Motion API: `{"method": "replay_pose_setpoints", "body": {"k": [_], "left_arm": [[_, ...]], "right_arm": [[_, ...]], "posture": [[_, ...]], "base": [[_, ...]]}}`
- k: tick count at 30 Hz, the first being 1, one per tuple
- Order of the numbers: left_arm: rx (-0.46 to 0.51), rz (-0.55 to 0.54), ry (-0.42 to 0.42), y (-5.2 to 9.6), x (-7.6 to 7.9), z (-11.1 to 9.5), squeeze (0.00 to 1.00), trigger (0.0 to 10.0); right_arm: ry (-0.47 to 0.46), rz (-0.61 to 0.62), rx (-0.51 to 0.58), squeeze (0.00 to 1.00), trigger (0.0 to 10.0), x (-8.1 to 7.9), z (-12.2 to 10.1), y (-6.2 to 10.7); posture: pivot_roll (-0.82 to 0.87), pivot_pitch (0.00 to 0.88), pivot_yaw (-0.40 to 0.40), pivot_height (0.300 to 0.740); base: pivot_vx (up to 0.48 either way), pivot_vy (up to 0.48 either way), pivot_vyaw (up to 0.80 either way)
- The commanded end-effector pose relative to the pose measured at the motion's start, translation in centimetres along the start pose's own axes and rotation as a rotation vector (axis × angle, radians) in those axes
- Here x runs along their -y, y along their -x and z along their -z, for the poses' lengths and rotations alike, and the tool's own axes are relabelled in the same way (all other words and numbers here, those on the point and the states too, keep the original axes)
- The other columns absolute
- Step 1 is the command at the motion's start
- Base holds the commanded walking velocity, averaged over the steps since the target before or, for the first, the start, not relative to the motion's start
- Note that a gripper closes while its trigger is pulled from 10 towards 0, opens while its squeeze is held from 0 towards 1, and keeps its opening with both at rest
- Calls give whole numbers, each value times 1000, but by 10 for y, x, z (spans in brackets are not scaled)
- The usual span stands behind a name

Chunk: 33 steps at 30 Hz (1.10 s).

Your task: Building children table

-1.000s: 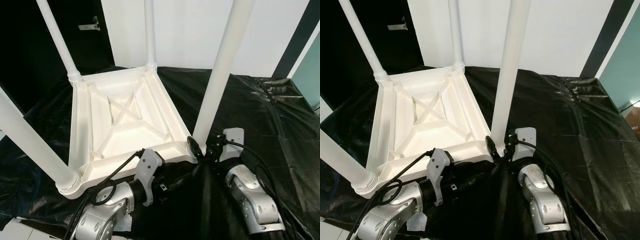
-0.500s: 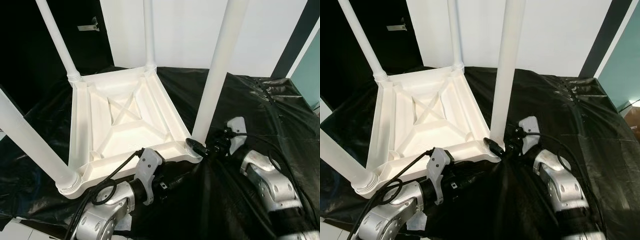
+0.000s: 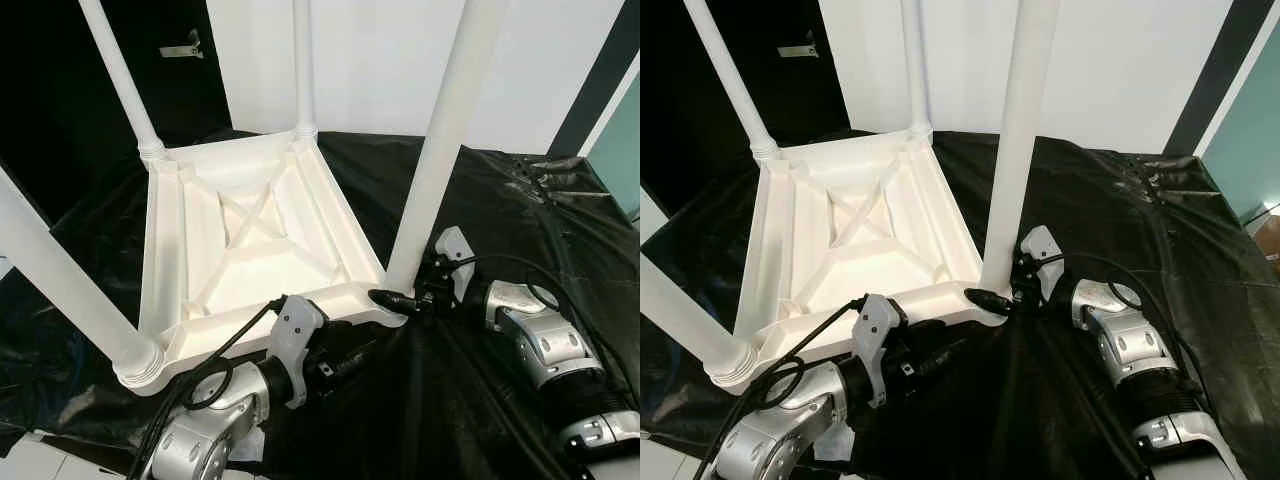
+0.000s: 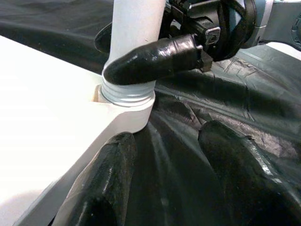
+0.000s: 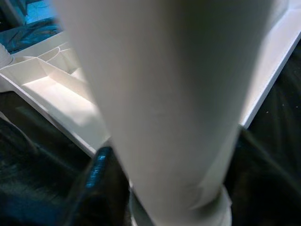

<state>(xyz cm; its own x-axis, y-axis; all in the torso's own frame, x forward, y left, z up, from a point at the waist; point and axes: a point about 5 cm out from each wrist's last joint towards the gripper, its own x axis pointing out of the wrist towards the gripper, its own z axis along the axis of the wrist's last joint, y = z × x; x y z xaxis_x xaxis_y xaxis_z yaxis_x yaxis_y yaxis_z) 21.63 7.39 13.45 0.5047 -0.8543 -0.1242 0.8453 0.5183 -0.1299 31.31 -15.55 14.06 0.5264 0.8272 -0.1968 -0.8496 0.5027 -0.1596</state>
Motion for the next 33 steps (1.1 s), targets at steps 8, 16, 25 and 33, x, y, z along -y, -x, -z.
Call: {"method": "replay_pose_setpoints", "body": {"k": [8,16,25,33], "left_arm": [[-13,-13,1,-1,0,3,0,10000],[-13,-1,-3,-4,0,3,0,10000],[-18,5,2,-3,0,4,0,10000],[-19,5,-2,-2,-3,5,0,10000]], "right_arm": [[-23,-30,-12,0,0,-1,4,-1],[-42,237,-83,0,10000,-3,19,-5],[-189,592,-98,0,10000,-16,32,-10],[-351,971,-84,0,10000,-44,32,-19]], "posture": [[-21,0,-36,740],[-34,0,-34,740],[-35,0,-37,740],[-27,0,-39,740]], "base": [[0,0,0],[0,0,0],[0,0,0],[0,0,0]]}}
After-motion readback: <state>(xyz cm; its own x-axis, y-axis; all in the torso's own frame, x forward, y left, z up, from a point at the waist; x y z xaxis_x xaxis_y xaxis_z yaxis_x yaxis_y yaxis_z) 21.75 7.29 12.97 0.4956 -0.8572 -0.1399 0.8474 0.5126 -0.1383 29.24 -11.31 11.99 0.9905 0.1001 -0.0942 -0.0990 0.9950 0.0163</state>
